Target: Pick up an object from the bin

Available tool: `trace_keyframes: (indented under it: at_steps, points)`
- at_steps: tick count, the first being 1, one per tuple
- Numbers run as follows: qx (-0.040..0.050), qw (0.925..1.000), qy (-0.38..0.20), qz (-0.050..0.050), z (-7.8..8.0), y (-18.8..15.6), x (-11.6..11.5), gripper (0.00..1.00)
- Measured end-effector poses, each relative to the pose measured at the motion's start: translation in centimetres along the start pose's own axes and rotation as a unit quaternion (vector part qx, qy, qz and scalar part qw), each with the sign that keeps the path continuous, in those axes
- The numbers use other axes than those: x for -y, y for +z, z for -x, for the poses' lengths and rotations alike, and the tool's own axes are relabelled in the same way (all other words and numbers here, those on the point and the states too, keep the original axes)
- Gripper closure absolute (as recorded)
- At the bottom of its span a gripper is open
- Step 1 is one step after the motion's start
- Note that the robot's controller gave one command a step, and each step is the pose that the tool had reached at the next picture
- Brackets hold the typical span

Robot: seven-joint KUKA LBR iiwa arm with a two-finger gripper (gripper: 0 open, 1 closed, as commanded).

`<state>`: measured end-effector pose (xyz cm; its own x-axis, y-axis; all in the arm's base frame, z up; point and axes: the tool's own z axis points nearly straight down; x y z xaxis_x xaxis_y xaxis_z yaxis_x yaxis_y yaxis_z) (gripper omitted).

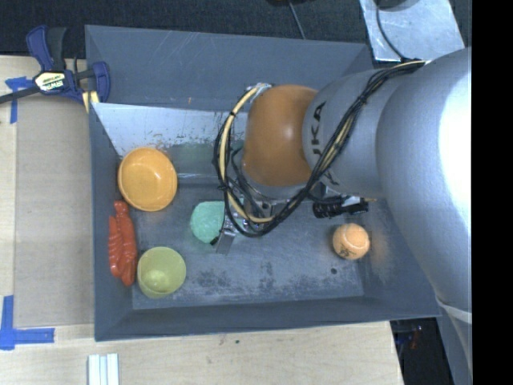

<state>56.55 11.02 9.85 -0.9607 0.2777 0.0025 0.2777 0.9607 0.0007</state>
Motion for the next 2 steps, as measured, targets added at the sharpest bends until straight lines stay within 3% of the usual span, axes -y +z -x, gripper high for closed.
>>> trace_keyframes:
  at_steps: [1, 2]
  points:
    - [0.0066, 1.0, -0.005, 0.002, 0.22, 2.8, -1.21, 0.0]
    - [0.0027, 0.9988, 0.049, 0.001, -0.62, 2.79, -1.06, 1.0]
